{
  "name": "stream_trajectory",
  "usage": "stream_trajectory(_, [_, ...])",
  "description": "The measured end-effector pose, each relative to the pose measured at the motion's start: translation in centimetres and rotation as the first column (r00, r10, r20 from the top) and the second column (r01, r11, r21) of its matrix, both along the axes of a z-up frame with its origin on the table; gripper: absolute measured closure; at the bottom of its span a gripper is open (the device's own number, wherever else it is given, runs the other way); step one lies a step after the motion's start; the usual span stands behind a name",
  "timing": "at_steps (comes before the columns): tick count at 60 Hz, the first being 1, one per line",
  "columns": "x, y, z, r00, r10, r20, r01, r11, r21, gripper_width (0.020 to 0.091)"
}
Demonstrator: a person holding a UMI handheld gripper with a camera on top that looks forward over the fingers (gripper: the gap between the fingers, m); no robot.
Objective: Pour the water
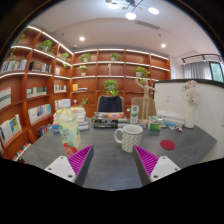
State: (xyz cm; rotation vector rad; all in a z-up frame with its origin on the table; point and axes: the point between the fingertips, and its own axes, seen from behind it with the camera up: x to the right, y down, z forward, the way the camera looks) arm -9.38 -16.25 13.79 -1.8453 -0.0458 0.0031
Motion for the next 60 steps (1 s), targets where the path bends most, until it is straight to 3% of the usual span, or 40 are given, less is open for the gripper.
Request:
stream_trajectory(2, [-3.9,-0.4,-4.1,1.0,0.022,-0.01,-0.022,1.0,-0.004,0.0305])
stream_trajectory(10, [-10.1,-0.2,-7.3,0.995,0.104,-0.011,-0.104,0.994,-0.039,0.0302])
stream_trajectory(28, [-17.2,6.1,-4.0,0.981,0.17,-0.088,-0.165,0.984,0.062,0.0301])
stream_trajectory(38, [-18.7,9.1,-2.7,0.979,0.171,-0.11,-0.16,0.982,0.102,0.0309])
stream_trajectory(44, [-18.5,10.3,-3.2,0.984,0.147,-0.097,-0.137,0.986,0.095,0.0466])
stream_trajectory(45, [-18.3,10.4,-3.4,0.987,0.135,-0.088,-0.127,0.988,0.091,0.0512])
stream_trajectory(46, [-18.0,10.6,-3.5,0.99,0.122,-0.076,-0.115,0.989,0.089,0.061])
stream_trajectory(60, [-18.1,10.7,-3.2,0.989,0.137,-0.061,-0.128,0.983,0.134,0.074])
